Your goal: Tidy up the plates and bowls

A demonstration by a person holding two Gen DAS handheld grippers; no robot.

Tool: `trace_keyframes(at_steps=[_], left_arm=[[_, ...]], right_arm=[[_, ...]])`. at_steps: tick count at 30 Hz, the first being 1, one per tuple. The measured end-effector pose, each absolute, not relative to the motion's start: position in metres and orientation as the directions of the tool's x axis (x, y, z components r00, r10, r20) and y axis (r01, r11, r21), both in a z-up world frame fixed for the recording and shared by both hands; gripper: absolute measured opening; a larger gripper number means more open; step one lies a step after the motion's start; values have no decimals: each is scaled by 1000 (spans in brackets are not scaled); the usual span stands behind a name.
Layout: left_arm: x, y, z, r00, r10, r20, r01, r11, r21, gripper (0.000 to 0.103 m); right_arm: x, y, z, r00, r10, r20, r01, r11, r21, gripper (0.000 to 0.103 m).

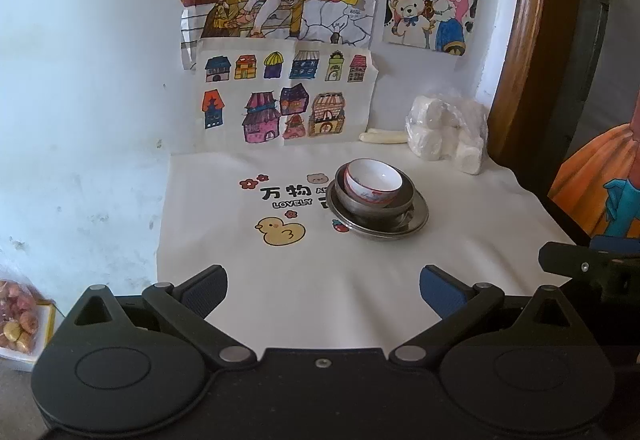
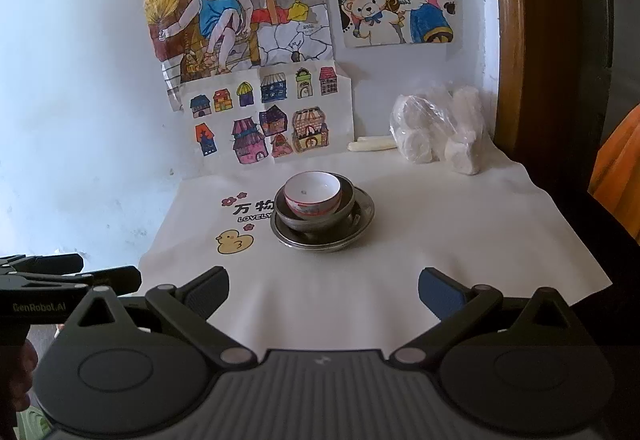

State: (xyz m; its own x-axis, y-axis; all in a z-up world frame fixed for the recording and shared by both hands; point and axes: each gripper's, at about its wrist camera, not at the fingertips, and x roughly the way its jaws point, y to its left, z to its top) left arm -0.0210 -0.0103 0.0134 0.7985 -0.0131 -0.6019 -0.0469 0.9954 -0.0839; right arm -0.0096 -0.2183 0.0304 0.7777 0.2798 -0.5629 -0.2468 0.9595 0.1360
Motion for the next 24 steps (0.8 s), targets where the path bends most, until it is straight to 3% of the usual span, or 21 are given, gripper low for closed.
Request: trace_keyframes(at_steps=[24], left_arm=[[-30, -10, 12, 806, -34, -591, -16, 997, -80, 102]], right_arm=[[-12, -222, 25, 768, 274, -579, -238, 961, 139, 103]])
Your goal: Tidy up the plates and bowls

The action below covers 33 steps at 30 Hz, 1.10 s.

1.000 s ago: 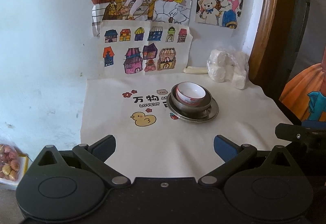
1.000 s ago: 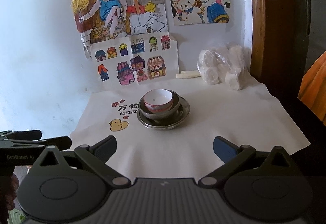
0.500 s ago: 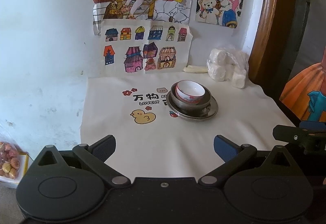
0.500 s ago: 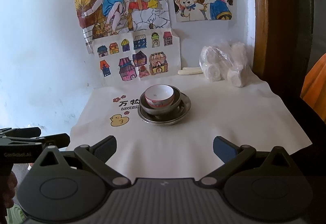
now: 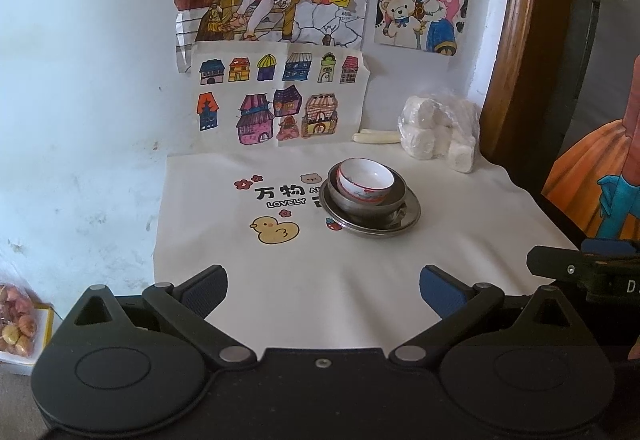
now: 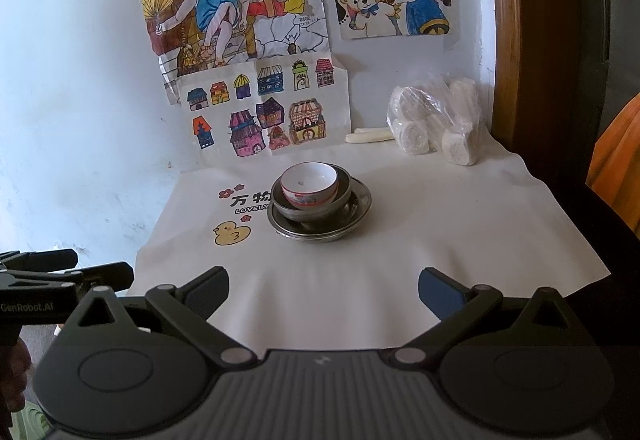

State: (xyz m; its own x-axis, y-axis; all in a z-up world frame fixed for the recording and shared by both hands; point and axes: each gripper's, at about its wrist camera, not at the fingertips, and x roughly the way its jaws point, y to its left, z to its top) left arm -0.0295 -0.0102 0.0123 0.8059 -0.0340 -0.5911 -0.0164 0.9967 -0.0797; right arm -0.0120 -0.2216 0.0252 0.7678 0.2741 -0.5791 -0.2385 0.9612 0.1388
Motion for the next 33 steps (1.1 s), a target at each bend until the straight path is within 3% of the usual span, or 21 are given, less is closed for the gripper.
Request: trace_keyframes(at_steps=[33], left_arm=[[-27, -8, 11, 803, -43, -594, -4, 997, -77, 102]], right_arm=[[-12, -221, 26, 766, 271, -583, -236, 962, 137, 103]])
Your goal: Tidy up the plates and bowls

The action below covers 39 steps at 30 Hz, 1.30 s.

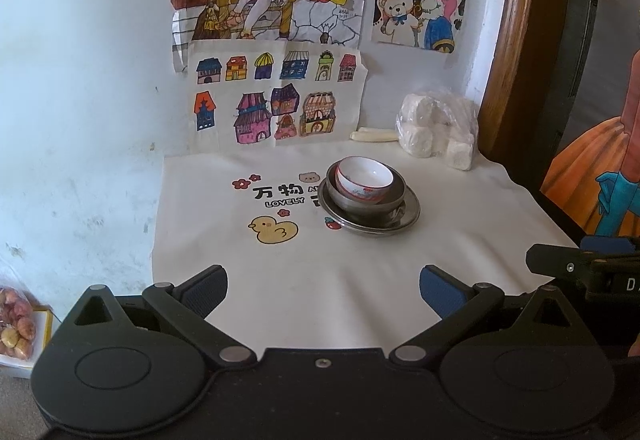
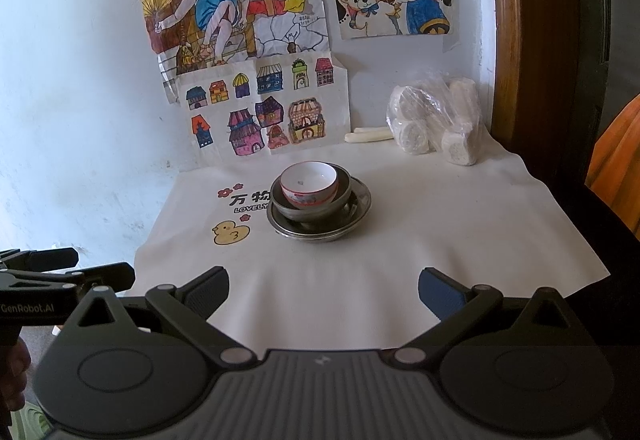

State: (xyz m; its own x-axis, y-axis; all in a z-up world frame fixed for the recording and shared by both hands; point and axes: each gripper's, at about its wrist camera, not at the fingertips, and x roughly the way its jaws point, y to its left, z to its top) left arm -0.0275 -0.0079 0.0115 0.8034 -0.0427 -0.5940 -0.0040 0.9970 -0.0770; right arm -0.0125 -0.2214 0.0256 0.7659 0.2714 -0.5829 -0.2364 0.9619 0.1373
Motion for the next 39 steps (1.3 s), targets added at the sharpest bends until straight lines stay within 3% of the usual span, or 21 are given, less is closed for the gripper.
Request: trace_keyframes(at_steps=[39], left_arm=[[-24, -11, 9, 798, -51, -601, 8, 997, -73, 102]], right_arm=[[-12, -226, 23, 759, 275, -590, -238, 961, 142, 103]])
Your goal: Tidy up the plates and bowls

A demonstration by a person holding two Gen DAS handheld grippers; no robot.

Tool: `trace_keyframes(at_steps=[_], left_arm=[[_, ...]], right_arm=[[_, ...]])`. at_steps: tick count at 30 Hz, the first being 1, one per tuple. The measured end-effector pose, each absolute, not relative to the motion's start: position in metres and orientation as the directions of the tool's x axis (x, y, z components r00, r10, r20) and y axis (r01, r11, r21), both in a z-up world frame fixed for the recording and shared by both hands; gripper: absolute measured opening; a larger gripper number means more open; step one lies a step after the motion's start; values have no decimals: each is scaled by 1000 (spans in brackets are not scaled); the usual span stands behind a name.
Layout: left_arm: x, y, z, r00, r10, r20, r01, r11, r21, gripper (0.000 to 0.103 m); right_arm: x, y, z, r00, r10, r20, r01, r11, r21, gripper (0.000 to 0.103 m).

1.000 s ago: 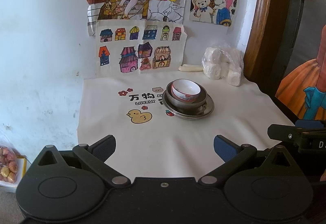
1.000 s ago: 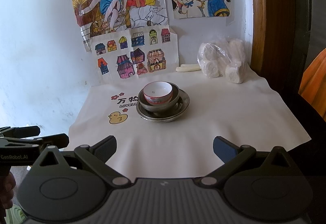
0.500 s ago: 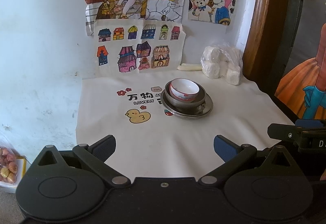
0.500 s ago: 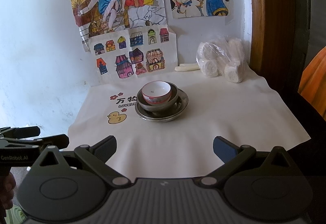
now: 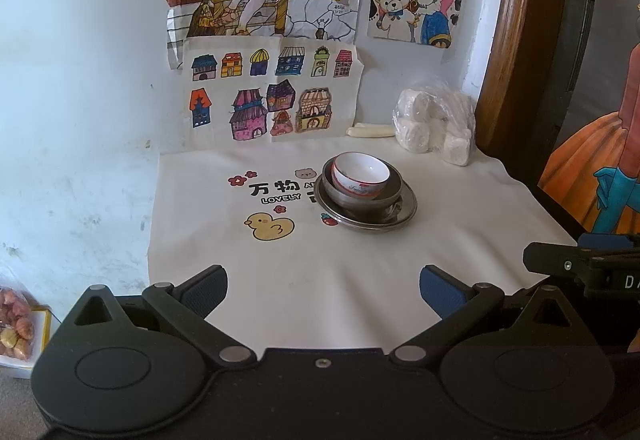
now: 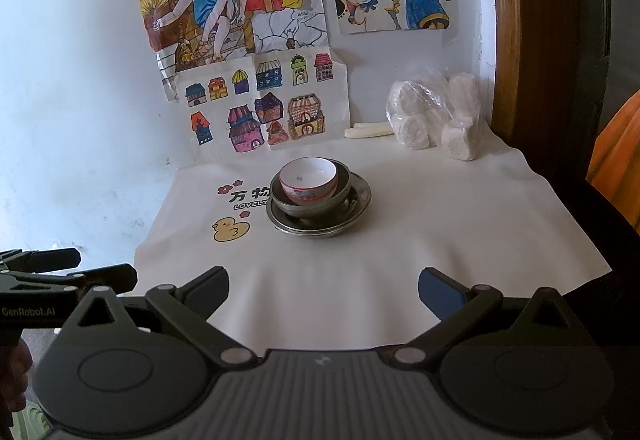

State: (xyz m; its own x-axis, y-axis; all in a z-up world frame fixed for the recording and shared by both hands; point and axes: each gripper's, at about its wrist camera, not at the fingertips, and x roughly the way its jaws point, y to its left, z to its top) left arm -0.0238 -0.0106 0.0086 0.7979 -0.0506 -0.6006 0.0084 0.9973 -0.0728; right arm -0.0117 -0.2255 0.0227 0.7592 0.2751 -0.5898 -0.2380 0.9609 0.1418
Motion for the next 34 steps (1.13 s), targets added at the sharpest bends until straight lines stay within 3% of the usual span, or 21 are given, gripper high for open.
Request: trace_keyframes(at_steps=[34], left_arm=[[-4, -18, 0, 775, -56, -630, -3, 996, -92, 102]], right_arm=[[15, -229, 13, 728, 274, -628, -220, 962, 164, 103]])
